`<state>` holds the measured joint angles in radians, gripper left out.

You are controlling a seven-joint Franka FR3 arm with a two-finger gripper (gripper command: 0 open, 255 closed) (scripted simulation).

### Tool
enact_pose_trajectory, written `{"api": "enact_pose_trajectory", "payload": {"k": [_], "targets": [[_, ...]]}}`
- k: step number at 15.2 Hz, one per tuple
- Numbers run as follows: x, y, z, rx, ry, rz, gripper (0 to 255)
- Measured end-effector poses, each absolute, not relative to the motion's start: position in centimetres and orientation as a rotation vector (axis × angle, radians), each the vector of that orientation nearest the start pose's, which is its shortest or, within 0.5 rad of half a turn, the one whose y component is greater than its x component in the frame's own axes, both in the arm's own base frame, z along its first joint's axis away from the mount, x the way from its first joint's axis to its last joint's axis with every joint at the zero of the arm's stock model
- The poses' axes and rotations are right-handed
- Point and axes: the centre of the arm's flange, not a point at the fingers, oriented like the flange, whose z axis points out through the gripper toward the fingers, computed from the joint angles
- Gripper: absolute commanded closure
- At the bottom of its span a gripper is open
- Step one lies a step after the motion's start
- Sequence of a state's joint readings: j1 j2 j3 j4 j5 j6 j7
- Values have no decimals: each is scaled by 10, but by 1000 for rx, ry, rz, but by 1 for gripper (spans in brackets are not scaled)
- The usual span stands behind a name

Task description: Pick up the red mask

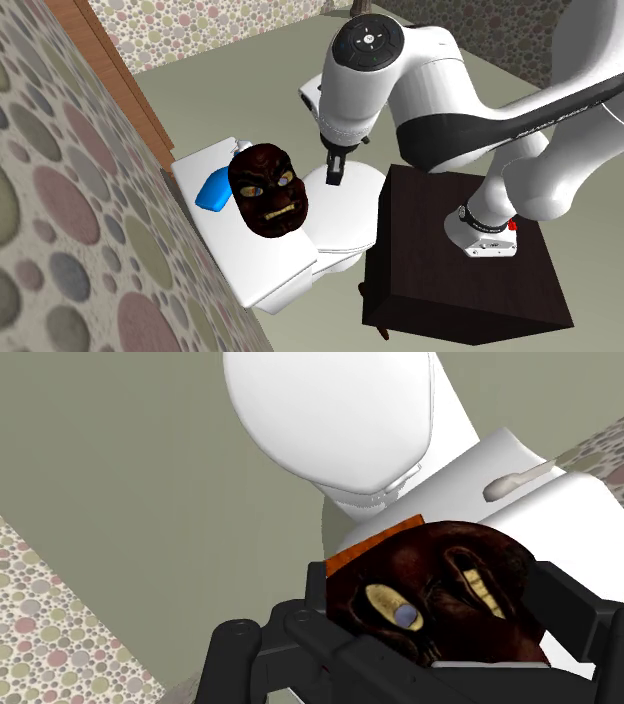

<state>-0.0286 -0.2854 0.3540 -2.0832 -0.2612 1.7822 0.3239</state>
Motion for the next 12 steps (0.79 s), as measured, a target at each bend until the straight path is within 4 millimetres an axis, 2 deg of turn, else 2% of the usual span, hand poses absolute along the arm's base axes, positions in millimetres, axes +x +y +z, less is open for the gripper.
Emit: {"api": "enact_pose_trajectory", "payload": {"k": [9,12], "targets": [[536,221,483,-3594,-76,-207,0],[550,231,466,-3613,-74,-220,0]]}}
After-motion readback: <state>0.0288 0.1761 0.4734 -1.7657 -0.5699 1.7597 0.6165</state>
